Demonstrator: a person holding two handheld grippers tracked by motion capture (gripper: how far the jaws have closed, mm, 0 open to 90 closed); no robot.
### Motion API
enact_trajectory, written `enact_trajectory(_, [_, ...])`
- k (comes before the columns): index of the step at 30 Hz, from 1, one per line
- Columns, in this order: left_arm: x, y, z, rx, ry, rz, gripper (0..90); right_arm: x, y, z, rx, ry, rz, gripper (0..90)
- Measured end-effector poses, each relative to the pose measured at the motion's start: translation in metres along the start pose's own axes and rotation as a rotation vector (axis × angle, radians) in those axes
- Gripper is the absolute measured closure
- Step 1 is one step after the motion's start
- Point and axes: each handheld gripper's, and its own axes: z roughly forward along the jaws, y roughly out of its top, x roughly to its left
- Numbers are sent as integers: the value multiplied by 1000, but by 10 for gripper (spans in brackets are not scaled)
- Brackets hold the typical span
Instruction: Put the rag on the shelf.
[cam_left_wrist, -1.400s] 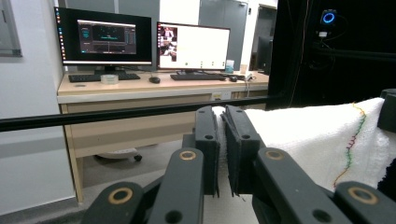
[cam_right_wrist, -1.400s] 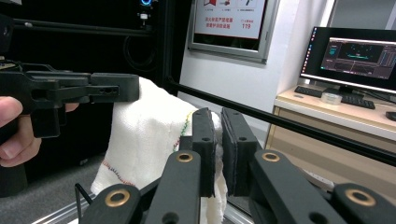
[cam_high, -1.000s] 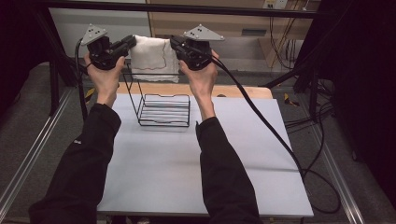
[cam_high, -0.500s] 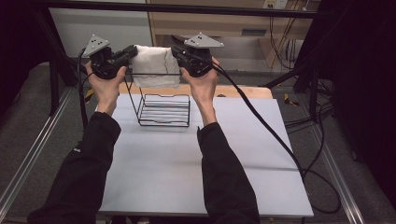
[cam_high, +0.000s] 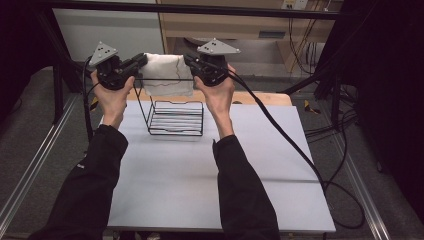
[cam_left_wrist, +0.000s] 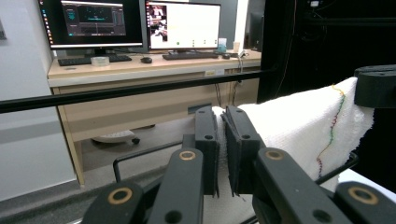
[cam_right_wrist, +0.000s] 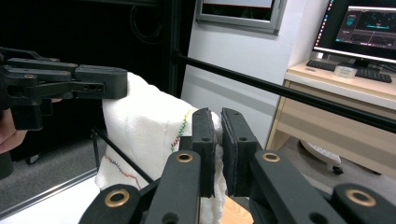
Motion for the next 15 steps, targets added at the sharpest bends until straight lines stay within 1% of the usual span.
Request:
enact_trajectory(3, [1, -3, -1, 4, -3, -6, 840, 1, -3, 2, 8, 3, -7, 847])
enact_trajectory(8, [2, -7, -4, 16, -9, -3, 839, 4, -4, 1, 11, 12, -7, 846])
enact_trajectory(9, [1, -7, -5, 16, -9, 4, 839, 5, -5, 1, 14, 12, -10, 846])
enact_trajectory(11, [0, -8, -7, 10, -16, 0, 839, 5, -5, 0, 17, 13, -11, 846])
enact_trajectory(15, [0, -9, -10, 10, -23, 8, 838, 7, -6, -4, 17, 23, -17, 846])
